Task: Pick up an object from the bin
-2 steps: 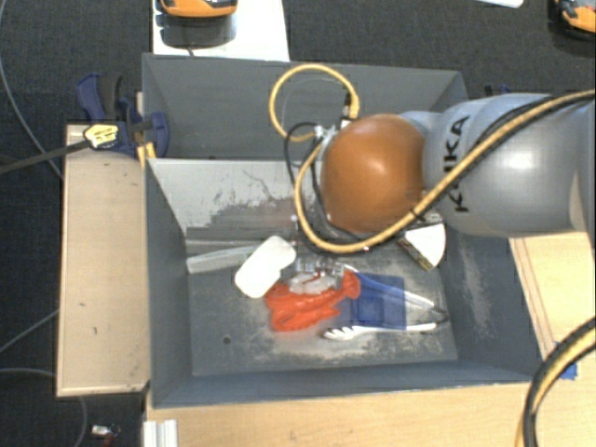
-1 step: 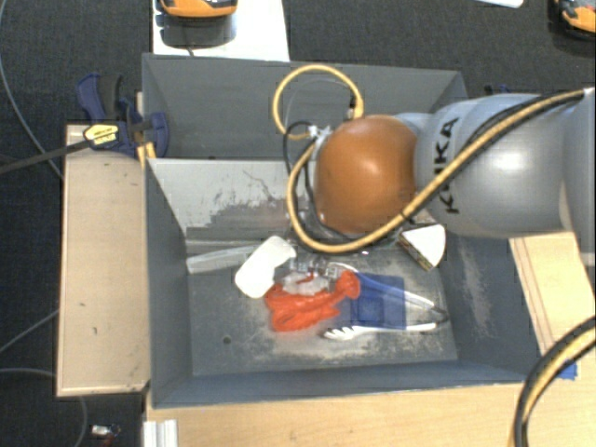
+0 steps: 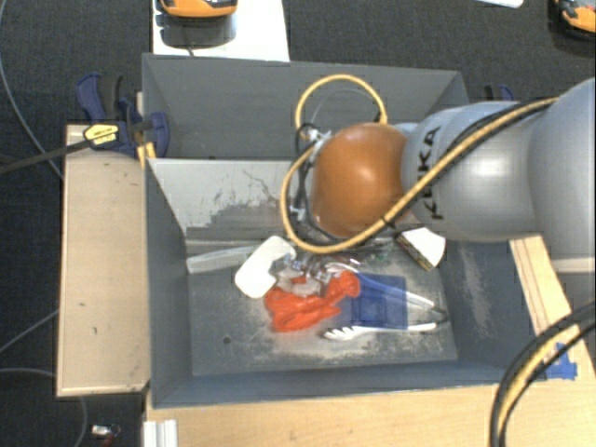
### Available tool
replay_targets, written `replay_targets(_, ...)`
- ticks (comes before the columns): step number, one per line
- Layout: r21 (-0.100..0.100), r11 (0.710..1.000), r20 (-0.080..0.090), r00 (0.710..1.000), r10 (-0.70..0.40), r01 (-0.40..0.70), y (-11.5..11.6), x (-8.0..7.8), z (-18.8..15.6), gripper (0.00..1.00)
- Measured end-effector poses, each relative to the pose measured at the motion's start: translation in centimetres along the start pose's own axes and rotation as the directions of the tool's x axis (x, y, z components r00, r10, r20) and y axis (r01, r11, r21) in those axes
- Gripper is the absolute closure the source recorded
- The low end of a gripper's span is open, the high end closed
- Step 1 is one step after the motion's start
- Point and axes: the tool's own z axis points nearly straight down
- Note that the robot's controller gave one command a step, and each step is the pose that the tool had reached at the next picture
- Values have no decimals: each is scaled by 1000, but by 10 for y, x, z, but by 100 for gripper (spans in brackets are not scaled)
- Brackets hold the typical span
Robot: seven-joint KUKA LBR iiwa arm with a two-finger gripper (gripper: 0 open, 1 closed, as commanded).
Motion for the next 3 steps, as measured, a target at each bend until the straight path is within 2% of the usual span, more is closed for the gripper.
replay_targets(1, 1, 986, 1, 986, 164, -164, -4, -15, 7, 100)
replay_targets(2, 1, 986, 1, 986, 166, -166, -4, -15, 7, 100)
replay_targets(3, -1, 986, -2, 986, 167, -167, -3, -14, 8, 0)
